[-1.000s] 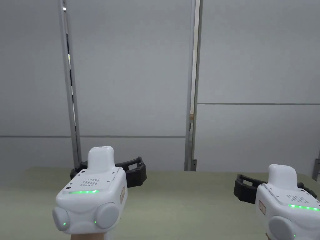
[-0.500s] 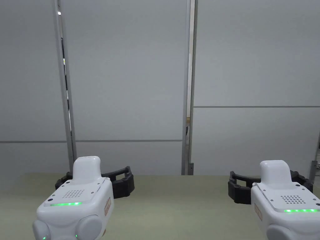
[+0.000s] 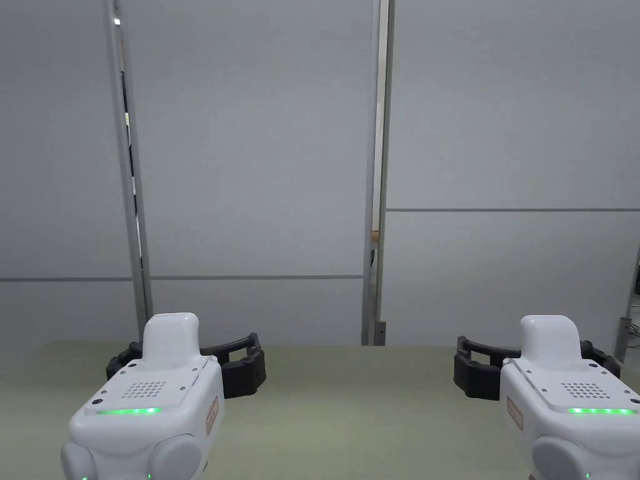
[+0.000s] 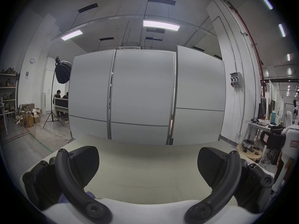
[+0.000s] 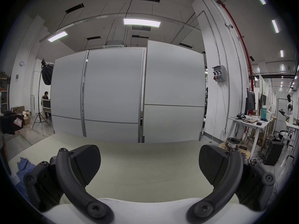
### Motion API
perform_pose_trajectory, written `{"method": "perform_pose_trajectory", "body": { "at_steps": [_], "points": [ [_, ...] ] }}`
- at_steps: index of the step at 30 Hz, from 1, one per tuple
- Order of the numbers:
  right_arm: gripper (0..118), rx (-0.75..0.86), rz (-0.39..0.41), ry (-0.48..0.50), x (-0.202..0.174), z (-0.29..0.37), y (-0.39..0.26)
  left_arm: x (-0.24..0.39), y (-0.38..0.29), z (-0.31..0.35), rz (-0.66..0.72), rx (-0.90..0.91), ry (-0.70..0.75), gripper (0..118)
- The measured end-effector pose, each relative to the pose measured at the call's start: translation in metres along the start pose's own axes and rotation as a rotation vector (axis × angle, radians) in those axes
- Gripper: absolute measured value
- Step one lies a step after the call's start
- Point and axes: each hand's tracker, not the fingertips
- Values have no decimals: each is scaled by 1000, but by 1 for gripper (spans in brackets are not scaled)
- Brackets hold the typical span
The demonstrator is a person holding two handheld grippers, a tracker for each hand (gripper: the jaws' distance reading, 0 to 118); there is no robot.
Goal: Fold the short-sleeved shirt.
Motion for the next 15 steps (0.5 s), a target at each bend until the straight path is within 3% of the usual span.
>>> {"method": "perform_pose_trajectory", "body": {
  "at_steps": [15],
  "points": [
    [118,60,22,6,-9,12,1,3,6,11,-37,49,1,118]
  ]
}}
